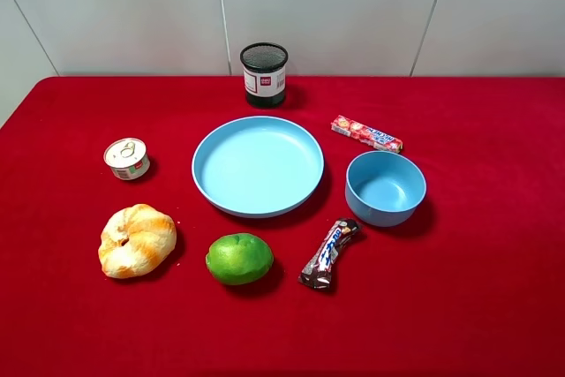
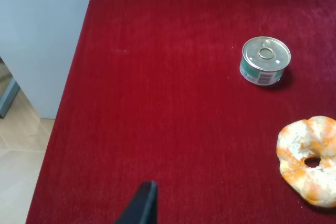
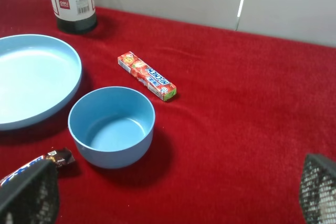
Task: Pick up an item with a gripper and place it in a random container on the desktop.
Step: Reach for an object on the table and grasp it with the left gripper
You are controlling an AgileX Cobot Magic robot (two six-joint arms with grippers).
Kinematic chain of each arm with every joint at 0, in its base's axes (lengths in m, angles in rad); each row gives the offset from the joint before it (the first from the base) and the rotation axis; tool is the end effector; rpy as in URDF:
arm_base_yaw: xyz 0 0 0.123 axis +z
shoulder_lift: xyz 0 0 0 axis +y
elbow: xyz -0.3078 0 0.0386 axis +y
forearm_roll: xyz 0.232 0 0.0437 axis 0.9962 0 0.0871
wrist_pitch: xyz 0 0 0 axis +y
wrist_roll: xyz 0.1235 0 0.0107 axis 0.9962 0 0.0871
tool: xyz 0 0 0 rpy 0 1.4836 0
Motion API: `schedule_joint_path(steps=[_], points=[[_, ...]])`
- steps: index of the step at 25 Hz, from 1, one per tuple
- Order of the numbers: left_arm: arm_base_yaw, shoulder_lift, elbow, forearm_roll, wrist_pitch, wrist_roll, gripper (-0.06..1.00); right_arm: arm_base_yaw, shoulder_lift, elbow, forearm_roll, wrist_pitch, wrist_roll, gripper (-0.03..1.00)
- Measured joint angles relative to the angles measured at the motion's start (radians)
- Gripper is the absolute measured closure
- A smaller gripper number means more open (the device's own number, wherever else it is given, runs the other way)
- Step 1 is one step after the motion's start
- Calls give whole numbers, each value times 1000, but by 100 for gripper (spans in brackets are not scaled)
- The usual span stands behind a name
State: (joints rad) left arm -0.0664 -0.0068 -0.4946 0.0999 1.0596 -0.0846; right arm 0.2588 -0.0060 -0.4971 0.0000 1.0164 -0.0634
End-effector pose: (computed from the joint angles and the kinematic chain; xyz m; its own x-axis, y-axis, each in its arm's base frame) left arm -0.0147 0.0118 0.2535 -0.4502 -0.0056 -0.8929 -0.0274 0.9996 0.0075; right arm -0.0126 -0.0033 0.2586 -0.3825 -0.1668 -0.9088 -0.2807 0.9581 -0.0577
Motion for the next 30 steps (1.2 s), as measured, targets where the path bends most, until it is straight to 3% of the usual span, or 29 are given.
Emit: schedule_joint_path(steps=[30], points=[[0, 0, 0, 0, 0, 0, -4, 0, 0, 0, 0, 0, 0, 27]])
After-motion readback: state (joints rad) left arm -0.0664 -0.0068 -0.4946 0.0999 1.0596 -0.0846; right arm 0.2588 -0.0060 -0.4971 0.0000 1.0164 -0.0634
